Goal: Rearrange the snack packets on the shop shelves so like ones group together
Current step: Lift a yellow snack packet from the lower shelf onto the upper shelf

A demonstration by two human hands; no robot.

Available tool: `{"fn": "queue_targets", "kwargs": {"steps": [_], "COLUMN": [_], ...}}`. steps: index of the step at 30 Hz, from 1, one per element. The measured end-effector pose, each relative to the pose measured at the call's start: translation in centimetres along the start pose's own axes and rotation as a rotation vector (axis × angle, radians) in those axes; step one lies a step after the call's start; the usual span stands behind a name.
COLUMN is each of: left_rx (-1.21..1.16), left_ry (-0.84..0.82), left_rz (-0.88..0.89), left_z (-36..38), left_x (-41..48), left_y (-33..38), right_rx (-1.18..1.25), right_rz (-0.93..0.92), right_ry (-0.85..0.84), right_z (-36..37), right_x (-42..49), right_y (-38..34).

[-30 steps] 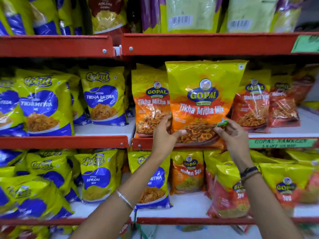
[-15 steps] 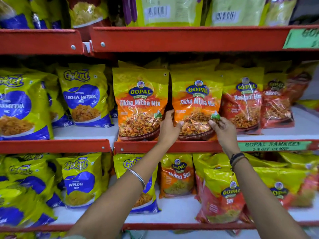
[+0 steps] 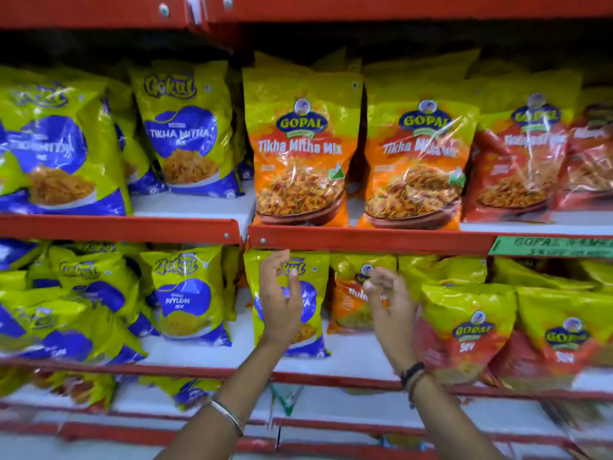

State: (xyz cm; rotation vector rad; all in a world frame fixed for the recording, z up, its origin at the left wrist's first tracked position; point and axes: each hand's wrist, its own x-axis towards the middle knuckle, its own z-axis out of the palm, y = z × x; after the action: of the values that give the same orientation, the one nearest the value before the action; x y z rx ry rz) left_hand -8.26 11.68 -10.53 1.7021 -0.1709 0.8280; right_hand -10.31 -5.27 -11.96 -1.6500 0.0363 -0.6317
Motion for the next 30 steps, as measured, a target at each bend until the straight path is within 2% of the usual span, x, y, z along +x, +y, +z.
{"fn": "queue_targets", "kwargs": {"steps": [3, 6, 9, 14, 18, 26, 30], "left_rx": [0.078, 0.029, 0.089, 0.079, 0.12, -0.03, -0.079], "left_ry": [-0.06, -0.112, -0.214, -0.511, -0.544, -0.509, -0.584], "left_rz": [-0.15, -0.406, -0.57, -0.805, -0.779, -0.677, -0.61], "left_z": [-2.5, -4.4, -5.5, -5.7, -6.4, -10.6, -14.2], "left_x": [-1.6, -2.3, -2.2, -1.5, -1.6, -3.4, -2.0], "left_y": [-5.3, -9.5, -12.9, -16.4, -18.1, -14.8, -11.5], "right_rx": [-0.02, -0.063, -0.129, -0.07, -0.086, -0.061, -0.049], "right_rz": [0.166, 0.36, 0.476, 0.591, 0.524, 0.454, 0.389], "right_ry": [-0.172, -0.304, -0.46, -0.494, -0.555, -0.424, -0.382], "right_z": [3.1, 6.1, 8.1, 9.7, 9.0, 8.8, 9.1], "right_x": [-2.4, -2.9, -2.6, -2.3, -2.4, -6.3, -8.0], "right_y": [3.7, 7.4, 15.0, 11.6, 12.4, 9.2, 5.5]}}
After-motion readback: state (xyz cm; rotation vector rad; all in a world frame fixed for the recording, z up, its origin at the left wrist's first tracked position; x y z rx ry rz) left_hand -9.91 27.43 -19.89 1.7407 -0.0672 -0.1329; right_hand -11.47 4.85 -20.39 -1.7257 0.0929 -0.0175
